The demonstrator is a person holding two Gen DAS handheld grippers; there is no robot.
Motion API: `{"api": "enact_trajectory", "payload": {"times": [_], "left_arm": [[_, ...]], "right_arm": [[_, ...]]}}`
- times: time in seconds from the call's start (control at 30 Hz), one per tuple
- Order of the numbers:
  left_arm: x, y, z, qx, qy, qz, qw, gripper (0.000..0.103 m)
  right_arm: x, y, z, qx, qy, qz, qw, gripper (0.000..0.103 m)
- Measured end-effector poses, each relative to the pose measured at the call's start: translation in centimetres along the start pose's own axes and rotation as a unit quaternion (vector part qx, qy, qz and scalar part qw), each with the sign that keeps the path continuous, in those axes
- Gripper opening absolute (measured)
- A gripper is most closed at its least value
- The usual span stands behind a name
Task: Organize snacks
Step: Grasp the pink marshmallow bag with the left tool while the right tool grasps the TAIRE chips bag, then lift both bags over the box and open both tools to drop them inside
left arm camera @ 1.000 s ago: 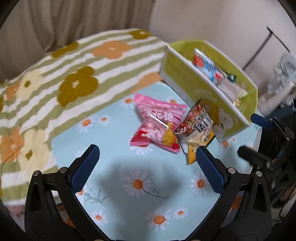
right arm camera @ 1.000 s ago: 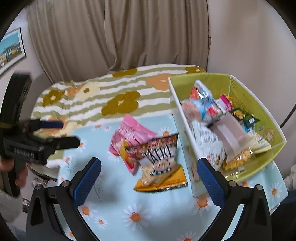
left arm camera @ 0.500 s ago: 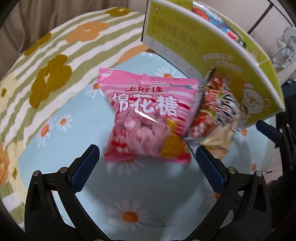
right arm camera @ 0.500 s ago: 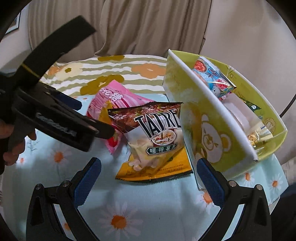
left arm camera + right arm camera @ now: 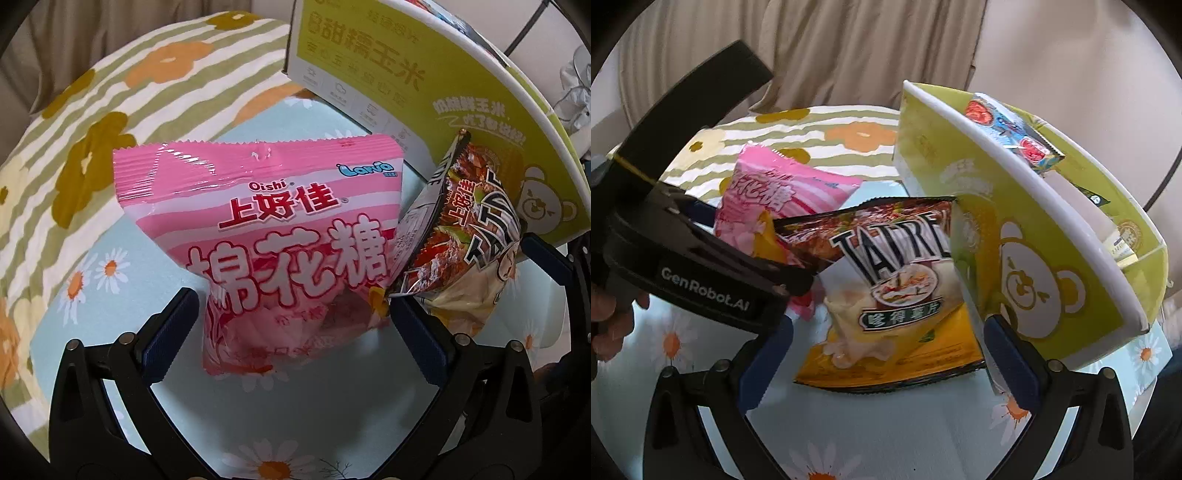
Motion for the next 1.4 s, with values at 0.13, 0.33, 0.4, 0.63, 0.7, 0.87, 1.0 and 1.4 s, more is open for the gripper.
{"api": "enact_trajectory", "payload": {"times": [0.13, 0.33, 0.4, 0.63, 0.7, 0.87, 1.0, 1.4], "left_arm": [[0.2, 0.9, 0.7, -0.004, -0.013, 0.017, 0.9998, 0.101], [0.2, 2.1, 0.5, -0.018, -0.011, 0.041, 0.9989, 0.092], [0.1, 2.4, 0.7, -0.018, -0.013, 0.044, 0.9988, 0.090], [-0.6, 3.7, 1.3, -0.011, -0.015, 0.056, 0.9983, 0.085], [-0.8, 4.0, 1.4, -0.010, -0.014, 0.057, 0.9982, 0.085], [-1.1, 4.4, 2.0, -0.005, -0.017, 0.061, 0.9980, 0.084], [-1.2, 4.5, 2.5, -0.001, -0.023, 0.060, 0.9979, 0.084], [-1.3, 5.2, 3.6, 0.003, -0.046, 0.078, 0.9959, 0.080]], "right_arm": [[0.3, -0.4, -0.1, -0.004, -0.004, -0.005, 1.000, 0.103], [0.7, -0.2, -0.4, 0.008, -0.005, -0.012, 1.000, 0.103], [0.9, 0.1, -0.4, 0.015, -0.006, -0.015, 1.000, 0.103], [1.4, 0.8, -0.8, 0.026, -0.007, -0.032, 0.999, 0.103], [1.6, 0.8, -1.1, 0.026, -0.005, -0.039, 0.999, 0.103], [2.3, 0.8, -2.5, 0.015, 0.010, -0.037, 0.999, 0.103], [2.7, 1.4, -3.3, 0.018, 0.016, -0.027, 0.999, 0.098], [3.3, 1.5, -3.1, 0.037, 0.011, -0.004, 0.999, 0.060]]}}
Point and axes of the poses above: each gripper's, at about its wrist camera, not at the fingertips, and z roughly against the way its jaws point, y to its left, x to its top, the point moved 9 cm from there along -z, roughly the way its jaws point, and after that the axes turned 2 degrees about -x, right-handed, at the moved point
